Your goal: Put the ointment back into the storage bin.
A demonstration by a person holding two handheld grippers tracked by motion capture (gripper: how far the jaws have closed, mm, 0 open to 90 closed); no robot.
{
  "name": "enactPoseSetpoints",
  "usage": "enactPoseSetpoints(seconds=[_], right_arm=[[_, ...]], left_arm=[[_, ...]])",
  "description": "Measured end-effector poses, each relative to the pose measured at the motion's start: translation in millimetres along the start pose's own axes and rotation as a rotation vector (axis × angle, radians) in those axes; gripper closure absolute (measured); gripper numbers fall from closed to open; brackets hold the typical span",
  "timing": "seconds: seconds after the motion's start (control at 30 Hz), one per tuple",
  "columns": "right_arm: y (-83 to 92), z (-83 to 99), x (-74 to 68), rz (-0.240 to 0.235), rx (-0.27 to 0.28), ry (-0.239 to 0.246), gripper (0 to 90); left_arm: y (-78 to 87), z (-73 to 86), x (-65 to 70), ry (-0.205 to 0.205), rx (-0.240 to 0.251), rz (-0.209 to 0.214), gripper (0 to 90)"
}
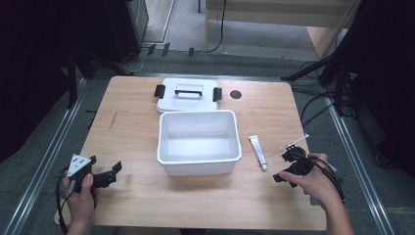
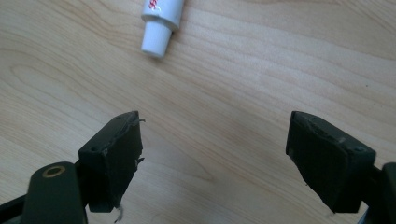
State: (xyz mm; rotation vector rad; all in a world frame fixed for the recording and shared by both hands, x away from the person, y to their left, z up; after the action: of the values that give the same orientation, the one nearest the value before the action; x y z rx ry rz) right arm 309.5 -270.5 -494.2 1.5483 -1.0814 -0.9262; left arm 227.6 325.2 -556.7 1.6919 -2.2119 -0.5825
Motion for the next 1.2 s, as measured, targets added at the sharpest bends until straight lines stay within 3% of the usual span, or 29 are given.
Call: enactPoseSetpoints(seconds=[0.3, 0.43, 0.63, 0.7, 0.73, 0.83, 0.93, 1.0, 1.1, 1.2], right_arm=[[0.1, -31.1, -21.8, 0.076, -0.108, 0.013, 18.6], [0.7, -42.1, -27.1, 0.098, -0.131, 0.003, 21.4], [-2.8, -56.0, -29.8, 0.081, -0.149, -0.009, 30.1], [-6.6, -59.8, -31.8, 0.064, -0.166, -0.010, 38.3], [-8.6, -61.7, -33.1, 0.052, -0.172, -0.010, 36.2], [-13.4, -68.4, -36.6, 0.058, -0.152, -0.010, 41.6], [-16.3, -72.2, -39.7, 0.064, -0.167, -0.021, 43.2], [-22.8, -77.0, -43.9, 0.084, -0.180, 0.009, 47.3], [-27.2, -82.9, -46.4, 0.071, -0.182, -0.029, 52.4], [-29.9, -86.1, -47.0, 0.088, -0.186, -0.031, 53.6]], left_arm=[[0.4, 0.2, -0.8, 0.011, 0.003, 0.006, 0.1], [0.3, 0.4, -1.8, 0.016, 0.004, 0.010, 0.1], [0.1, 0.3, -2.0, 0.016, 0.003, 0.012, 0.1], [0.1, 0.3, -2.2, 0.017, 0.002, 0.014, 0.1], [0.1, 0.3, -2.2, 0.017, 0.002, 0.014, 0.1], [-0.2, 0.2, -2.3, 0.018, 0.001, 0.017, 0.1], [-0.3, 0.2, -2.5, 0.020, -0.001, 0.020, 0.1], [-0.4, 0.3, -2.7, 0.021, -0.001, 0.022, 0.1], [-0.3, 0.3, -2.8, 0.022, 0.001, 0.024, 0.1], [-0.1, 0.4, -2.9, 0.020, 0.001, 0.026, 0.1]])
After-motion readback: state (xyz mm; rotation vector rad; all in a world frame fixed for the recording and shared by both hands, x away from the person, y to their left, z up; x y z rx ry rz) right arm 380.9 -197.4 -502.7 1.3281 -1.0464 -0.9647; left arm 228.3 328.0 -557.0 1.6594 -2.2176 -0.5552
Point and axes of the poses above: each handheld gripper's, and its own axes: y roughly backward along the jaws, z roughly out of its underside, x roughly to its right, the point moved 1 cm from there along -y, roughly forward along the jaws, and after that the axes turned 11 degrees about -y, right-handed, at the moved point
